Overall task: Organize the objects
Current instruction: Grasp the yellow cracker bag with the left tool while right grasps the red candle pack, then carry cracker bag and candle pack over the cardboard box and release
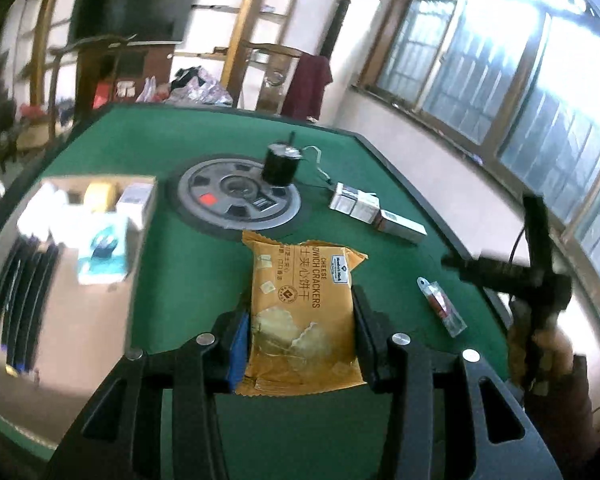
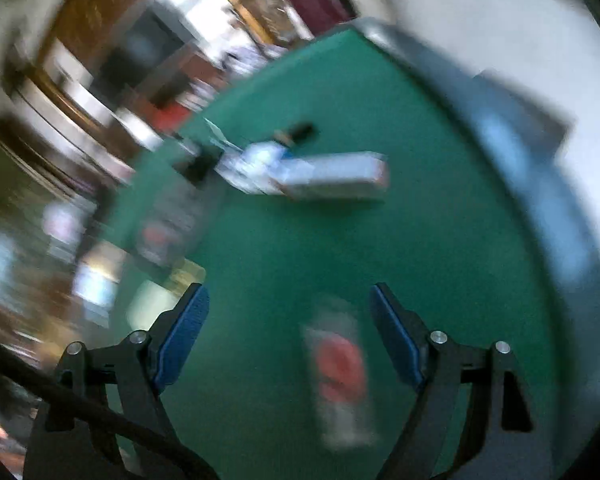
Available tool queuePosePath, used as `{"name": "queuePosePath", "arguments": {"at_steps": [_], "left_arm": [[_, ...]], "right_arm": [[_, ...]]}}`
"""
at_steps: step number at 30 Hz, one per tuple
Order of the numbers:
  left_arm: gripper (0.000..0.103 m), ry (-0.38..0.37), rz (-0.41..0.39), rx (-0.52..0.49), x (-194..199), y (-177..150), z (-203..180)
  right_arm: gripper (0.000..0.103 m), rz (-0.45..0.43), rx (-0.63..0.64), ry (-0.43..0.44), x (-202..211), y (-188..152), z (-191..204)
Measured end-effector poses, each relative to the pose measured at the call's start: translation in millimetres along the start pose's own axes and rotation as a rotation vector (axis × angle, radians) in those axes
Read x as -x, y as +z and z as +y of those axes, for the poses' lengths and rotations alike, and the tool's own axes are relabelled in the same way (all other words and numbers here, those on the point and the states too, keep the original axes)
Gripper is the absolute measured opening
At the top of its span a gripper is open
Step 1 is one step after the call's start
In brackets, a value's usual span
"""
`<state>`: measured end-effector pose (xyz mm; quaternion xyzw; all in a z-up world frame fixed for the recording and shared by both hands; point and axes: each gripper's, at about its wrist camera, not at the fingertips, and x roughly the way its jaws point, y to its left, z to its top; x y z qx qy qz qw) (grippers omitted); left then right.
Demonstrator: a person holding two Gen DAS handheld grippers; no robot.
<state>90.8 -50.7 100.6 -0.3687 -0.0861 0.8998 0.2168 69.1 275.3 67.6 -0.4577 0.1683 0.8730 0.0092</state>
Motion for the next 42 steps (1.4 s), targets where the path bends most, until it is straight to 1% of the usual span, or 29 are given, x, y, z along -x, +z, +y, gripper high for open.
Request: {"name": "queuePosePath", "arguments": {"at_steps": [1, 2, 5, 6, 8, 10, 11, 12, 15, 19, 21, 22, 23, 24, 25, 26, 27, 31, 35, 39, 41, 42], "left_arm": [[0.039, -0.009, -0.002, 0.017, 0.0, -2.1, 6.6], [0.039, -0.016, -0.002, 0.038, 0.2, -4.8, 14.1], [0.039, -0.029, 0.006, 0.077, 3.7, -13.4, 28.8], [0.039, -0.028, 0.003, 0.083, 5.3, -15.9, 32.3], [0.039, -0.02, -0.009, 0.091, 15.0, -21.0, 42.4], [0.039, -0.014, -0.025, 0.109, 22.2, -22.8, 52.4], [0.039, -0.012, -0.031, 0.121, 24.6, -22.9, 57.5], [0.039, -0.01, -0.036, 0.133, 26.9, -23.2, 62.7], [0.039, -0.002, -0.049, 0.163, 32.0, -24.5, 75.2], [0.039, 0.009, -0.068, 0.188, 38.6, -24.9, 87.6], [0.039, 0.019, -0.08, 0.201, 45.6, -24.5, 95.8], [0.039, 0.028, -0.086, 0.205, 48.5, -23.9, 98.2], [0.039, 0.038, -0.092, 0.209, 51.0, -23.1, 101.1], [0.039, 0.05, -0.1, 0.215, 54.8, -22.3, 104.1], [0.039, 0.061, -0.109, 0.221, 58.7, -22.0, 107.8], [0.039, 0.072, -0.117, 0.224, 61.6, -21.2, 111.1], [0.039, 0.088, -0.124, 0.225, 64.1, -20.0, 114.4], [0.039, 0.166, -0.136, 0.243, 69.6, -16.5, 132.7], [0.039, 0.236, -0.115, 0.279, 67.0, -12.3, 161.6], [0.039, 0.272, -0.077, 0.304, 60.3, -10.5, 182.1], [0.039, 0.271, -0.057, 0.308, 54.9, -9.9, 186.7], [0.039, 0.265, -0.041, 0.31, 49.0, -9.6, 188.4]], "right_arm": [[0.082, 0.008, 0.027, -0.068, -2.8, -5.4, 4.3], [0.082, 0.027, 0.042, -0.107, -9.1, -11.0, 7.2], [0.082, 0.083, 0.048, -0.154, -28.0, -21.8, 8.9], [0.081, 0.056, 0.071, -0.182, -27.4, -23.8, 11.9], [0.076, 0.055, 0.103, -0.24, -30.4, -29.0, 17.8], [0.043, 0.044, 0.125, -0.287, -30.4, -31.8, 19.8], [0.036, 0.039, 0.129, -0.278, -27.1, -33.8, 21.1], [0.025, 0.034, 0.127, -0.277, -25.2, -35.2, 20.7], [0.025, 0.009, 0.115, -0.259, -20.6, -41.6, 22.4], [0.025, -0.023, 0.042, -0.139, -10.5, -43.7, 17.1], [0.025, -0.036, 0.001, -0.059, -4.2, -43.3, 15.1], [0.025, -0.042, -0.02, -0.001, -0.6, -42.2, 15.1], [0.025, -0.045, -0.029, 0.031, 0.1, -41.6, 17.8], [0.025, -0.048, -0.04, 0.086, 2.7, -40.4, 21.1], [0.025, -0.048, -0.046, 0.123, 3.7, -39.5, 24.4], [0.025, -0.045, -0.051, 0.172, 4.6, -37.4, 31.7], [0.025, -0.041, -0.047, 0.202, 4.0, -36.5, 38.3], [0.025, -0.017, -0.011, 0.332, 2.7, -32.7, 78.5], [0.025, 0.043, 0.043, 0.467, -6.4, -27.0, 137.9], [0.025, 0.11, 0.086, 0.556, -25.1, -27.1, 192.5], [0.025, 0.145, 0.106, 0.588, -35.4, -31.4, 218.0], [0.025, 0.169, 0.121, 0.603, -44.0, -34.4, 236.9]]}}
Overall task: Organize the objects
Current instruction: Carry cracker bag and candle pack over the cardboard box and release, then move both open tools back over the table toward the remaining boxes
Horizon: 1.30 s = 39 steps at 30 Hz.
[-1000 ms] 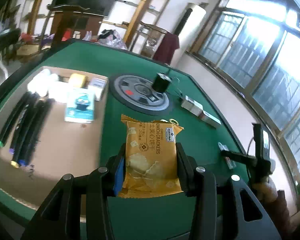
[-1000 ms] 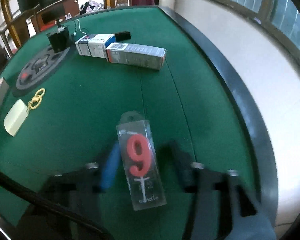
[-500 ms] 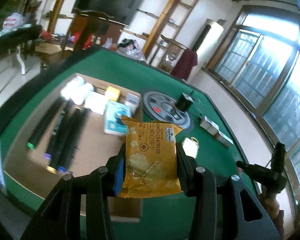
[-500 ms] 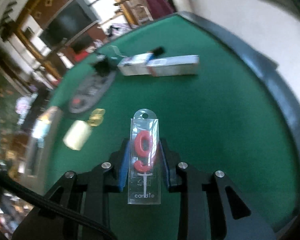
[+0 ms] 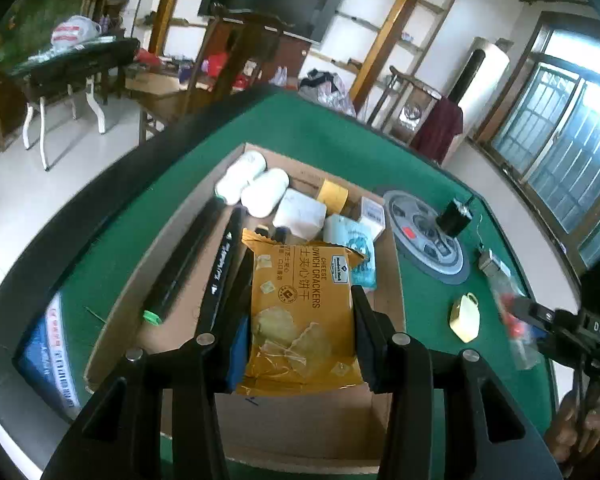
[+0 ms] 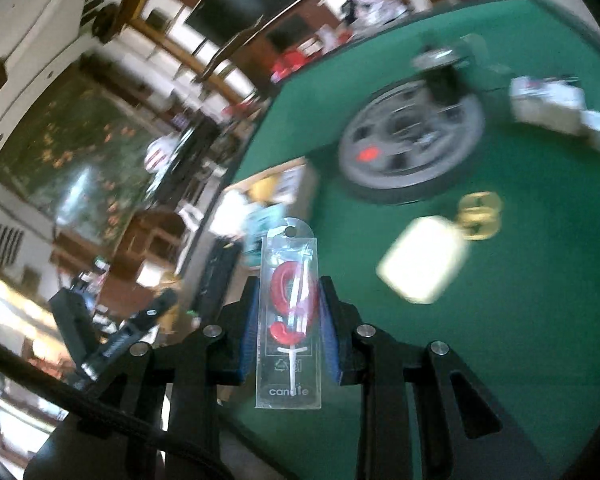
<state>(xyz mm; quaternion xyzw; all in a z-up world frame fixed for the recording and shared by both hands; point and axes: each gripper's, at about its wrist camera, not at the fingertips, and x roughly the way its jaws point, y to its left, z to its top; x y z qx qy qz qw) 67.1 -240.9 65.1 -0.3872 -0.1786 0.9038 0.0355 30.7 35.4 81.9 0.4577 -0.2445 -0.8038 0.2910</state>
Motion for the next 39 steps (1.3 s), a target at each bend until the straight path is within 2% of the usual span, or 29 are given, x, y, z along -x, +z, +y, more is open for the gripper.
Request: {"name": "queuePosePath", "arguments": {"at_steps": [4, 7, 9, 15, 19, 24, 27, 29, 32, 34, 35, 39], "left_arm": [[0.039, -0.005, 0.072, 0.002, -27.1, 2.9, 1.8], [0.039, -0.004, 0.145, 0.021, -51.8, 8.3, 4.8], [0.039, 0.025, 0.145, 0.002, -57.7, 14.9, 0.8], [0.039, 0.019, 0.138, -0.026, -72.2, 25.1, -6.3], [0.046, -0.043, 0.128, 0.026, -73.9, 30.2, 6.6], [0.049, -0.123, 0.148, 0.113, -67.3, 30.9, 24.7], [0.05, -0.139, 0.104, 0.129, -48.2, 28.3, 27.7], [0.055, -0.126, 0.064, 0.127, -32.2, 26.5, 27.3], [0.06, -0.072, -0.019, 0.141, -7.6, 19.8, 21.2], [0.065, -0.023, -0.086, 0.13, 9.0, 12.8, 10.0], [0.065, -0.008, -0.108, 0.113, 14.3, 9.9, 2.9], [0.065, 0.015, -0.155, -0.013, 31.6, 6.1, -28.6]], "right_arm": [[0.026, 0.095, 0.007, 0.039, -54.8, -2.0, 24.7], [0.026, 0.14, 0.021, 0.012, -90.8, -3.2, 37.1], [0.026, 0.148, 0.034, -0.02, -103.7, -4.4, 41.3], [0.026, 0.135, 0.075, -0.149, -125.5, -3.1, 48.0], [0.027, 0.119, 0.133, -0.208, -124.0, -3.3, 55.7], [0.031, 0.122, 0.192, -0.262, -123.7, -8.0, 63.2], [0.042, 0.126, 0.198, -0.253, -120.1, -11.7, 64.8], [0.043, 0.11, 0.18, -0.23, -114.5, -12.2, 63.1], [0.043, -0.028, 0.146, -0.257, -87.5, -8.9, 61.6], [0.057, -0.135, 0.132, -0.321, -62.5, -4.5, 57.1], [0.06, -0.168, 0.128, -0.35, -51.4, -2.3, 53.8], [0.062, -0.188, 0.107, -0.403, -14.1, 6.2, 26.4]]}}
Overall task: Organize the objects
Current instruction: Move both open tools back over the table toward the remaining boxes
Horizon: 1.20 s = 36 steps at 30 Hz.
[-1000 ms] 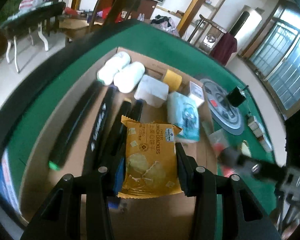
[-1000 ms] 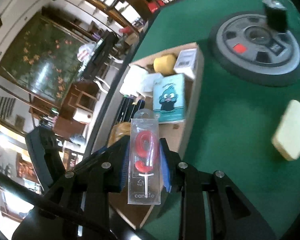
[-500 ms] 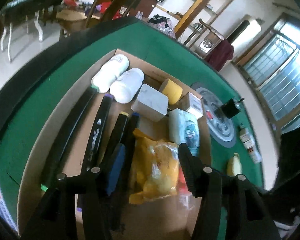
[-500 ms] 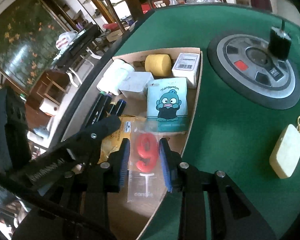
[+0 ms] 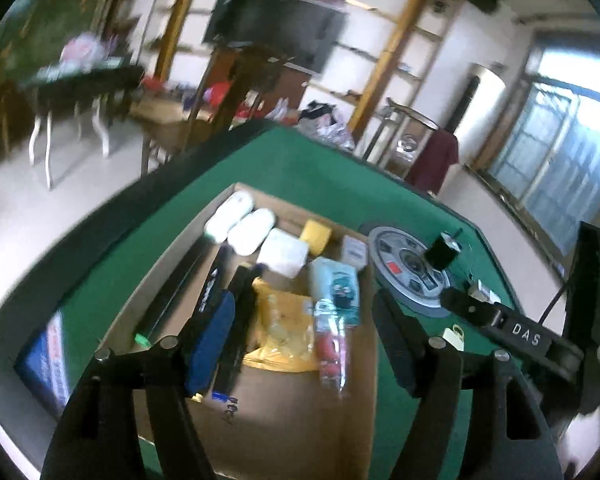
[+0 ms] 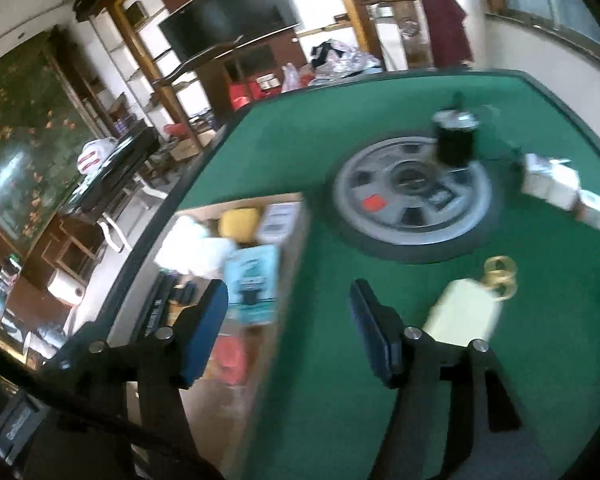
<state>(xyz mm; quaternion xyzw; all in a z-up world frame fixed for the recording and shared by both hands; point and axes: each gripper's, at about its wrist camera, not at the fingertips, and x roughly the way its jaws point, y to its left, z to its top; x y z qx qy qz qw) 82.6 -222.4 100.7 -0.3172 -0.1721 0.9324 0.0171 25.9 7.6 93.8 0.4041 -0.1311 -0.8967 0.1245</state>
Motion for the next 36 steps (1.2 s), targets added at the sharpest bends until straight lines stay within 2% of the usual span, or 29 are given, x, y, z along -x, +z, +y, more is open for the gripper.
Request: {"name": "queuePosePath", "arguments": {"at_steps": [3, 5, 7, 10, 12, 17, 21, 27, 31, 32, 36], "left_arm": [[0.066, 0.007, -0.032, -0.008, 13.2, -1.3, -11.4], [0.071, -0.006, -0.013, -0.02, 13.6, -5.1, -23.4], [0.075, -0.038, 0.034, -0.039, 8.4, -13.8, -42.3], [0.075, -0.161, 0.196, -0.06, -11.1, -32.2, -76.7], [0.075, -0.223, 0.274, -0.075, -23.0, -46.0, -100.4], [0.075, -0.239, 0.323, -0.152, -31.5, -60.8, -146.0], [0.075, -0.236, 0.327, -0.189, -31.0, -64.1, -163.8], [0.075, -0.204, 0.336, -0.226, -32.1, -77.3, -176.5], [0.075, -0.183, 0.339, -0.248, -35.3, -84.6, -180.8], [0.075, -0.183, 0.339, -0.244, -37.0, -86.4, -180.7], [0.075, -0.191, 0.38, -0.207, -51.1, -96.3, -179.4]], "right_arm": [[0.062, -0.013, -0.017, -0.096, 18.0, 1.0, -46.5], [0.062, -0.025, -0.067, -0.145, 24.7, -1.0, -80.7], [0.062, -0.04, -0.151, -0.178, 36.6, -3.2, -122.5], [0.062, -0.076, -0.277, -0.18, 58.7, -5.4, -171.2], [0.062, -0.107, -0.318, -0.195, 72.5, -4.2, -196.6], [0.062, -0.146, -0.361, -0.243, 89.0, 9.9, -249.2], [0.062, -0.169, -0.409, -0.265, 85.8, 27.2, -290.1], [0.062, -0.164, -0.478, -0.185, 54.2, 57.7, -332.5], [0.062, -0.105, -0.418, -0.172, 24.0, 75.0, -336.7], [0.062, -0.09, -0.405, -0.148, 17.9, 75.9, -336.7], [0.062, 0.031, -0.34, 0.088, -8.4, 66.8, -312.0]]}}
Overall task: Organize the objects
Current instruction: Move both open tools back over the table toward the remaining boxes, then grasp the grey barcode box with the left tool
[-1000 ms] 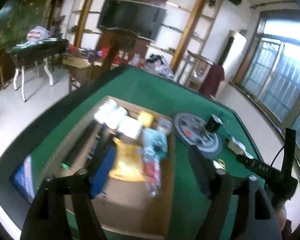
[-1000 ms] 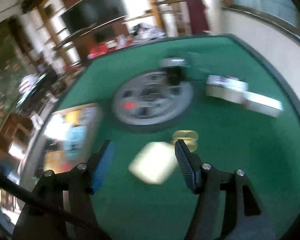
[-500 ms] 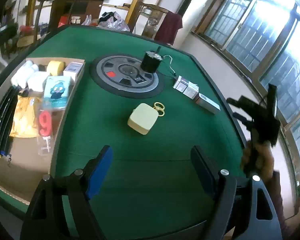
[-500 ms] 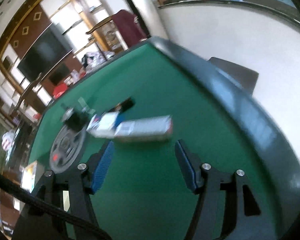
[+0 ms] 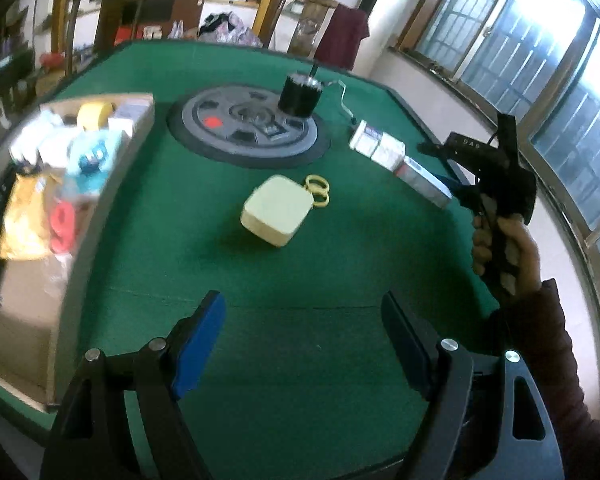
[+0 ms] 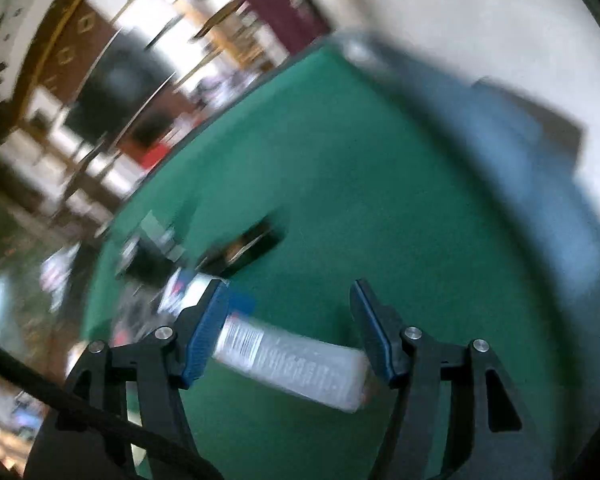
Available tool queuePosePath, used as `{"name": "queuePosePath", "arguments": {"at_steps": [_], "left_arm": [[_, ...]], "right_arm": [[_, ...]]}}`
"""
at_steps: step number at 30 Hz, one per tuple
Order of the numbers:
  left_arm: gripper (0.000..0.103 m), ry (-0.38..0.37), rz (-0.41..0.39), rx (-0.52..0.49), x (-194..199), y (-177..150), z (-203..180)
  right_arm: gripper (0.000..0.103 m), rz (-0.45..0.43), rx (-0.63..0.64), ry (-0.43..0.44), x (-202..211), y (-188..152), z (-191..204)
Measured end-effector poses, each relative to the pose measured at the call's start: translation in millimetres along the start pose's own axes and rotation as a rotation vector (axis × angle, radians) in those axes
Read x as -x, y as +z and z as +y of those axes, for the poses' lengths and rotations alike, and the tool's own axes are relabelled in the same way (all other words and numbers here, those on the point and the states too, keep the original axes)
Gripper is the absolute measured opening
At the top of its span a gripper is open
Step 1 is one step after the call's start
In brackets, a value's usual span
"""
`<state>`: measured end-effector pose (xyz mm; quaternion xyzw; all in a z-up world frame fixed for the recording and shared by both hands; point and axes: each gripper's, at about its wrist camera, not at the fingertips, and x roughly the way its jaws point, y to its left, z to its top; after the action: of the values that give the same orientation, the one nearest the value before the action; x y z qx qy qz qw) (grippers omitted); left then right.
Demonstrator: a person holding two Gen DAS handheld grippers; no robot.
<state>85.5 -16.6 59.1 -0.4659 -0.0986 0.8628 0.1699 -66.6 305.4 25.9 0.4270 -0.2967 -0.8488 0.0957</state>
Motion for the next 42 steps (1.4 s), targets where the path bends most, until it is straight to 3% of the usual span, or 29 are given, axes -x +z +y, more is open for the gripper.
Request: {"name": "queuePosePath", "arguments": {"at_steps": [3, 4, 6, 8, 15, 21, 26, 32, 33, 34, 36, 42], "left_arm": [[0.075, -0.008, 0.015, 0.0, -9.5, -2.5, -5.2], [0.075, -0.012, 0.017, -0.004, -11.0, -3.4, -7.3], [0.075, -0.017, 0.02, -0.02, -12.9, -4.8, -11.4], [0.075, -0.015, 0.022, -0.039, -14.1, -5.7, -15.8], [0.075, 0.015, 0.03, -0.085, -22.4, 3.5, -29.3], [0.075, 0.148, -0.039, -0.283, -39.7, 28.6, -58.4], [0.075, 0.174, -0.008, -0.358, -71.6, 43.8, -69.5], [0.074, 0.278, 0.011, -0.481, -107.4, 43.5, -89.2], [0.065, 0.279, 0.009, -0.497, -108.6, 41.0, -92.1], [0.046, 0.277, 0.005, -0.514, -108.9, 38.4, -95.2], [0.023, 0.284, 0.023, -0.545, -111.7, 34.7, -101.4], [0.023, 0.265, 0.011, -0.576, -102.3, 28.2, -114.8]], "right_arm": [[0.062, 0.182, 0.122, 0.215, -18.6, -25.2, 35.9], [0.062, 0.263, 0.15, 0.322, -25.8, -36.7, 48.8], [0.062, 0.329, 0.199, 0.396, -32.8, -49.1, 64.3], [0.062, 0.316, 0.22, 0.375, -32.6, -53.7, 72.0], [0.064, 0.194, 0.03, 0.291, -25.2, -37.0, 31.8], [0.07, 0.127, -0.047, 0.253, -13.5, -28.0, 14.3], [0.07, 0.095, -0.06, 0.233, -3.9, -22.0, 8.5], [0.071, 0.042, -0.087, 0.238, 4.6, -15.8, 1.9], [0.071, 0.04, -0.096, 0.238, 4.8, -15.0, -0.2], [0.071, 0.036, -0.11, 0.236, 5.3, -14.3, -3.1], [0.071, 0.035, -0.124, 0.238, 3.2, -12.4, -4.2], [0.071, 0.036, -0.127, 0.231, 1.9, -11.8, -3.5]]}}
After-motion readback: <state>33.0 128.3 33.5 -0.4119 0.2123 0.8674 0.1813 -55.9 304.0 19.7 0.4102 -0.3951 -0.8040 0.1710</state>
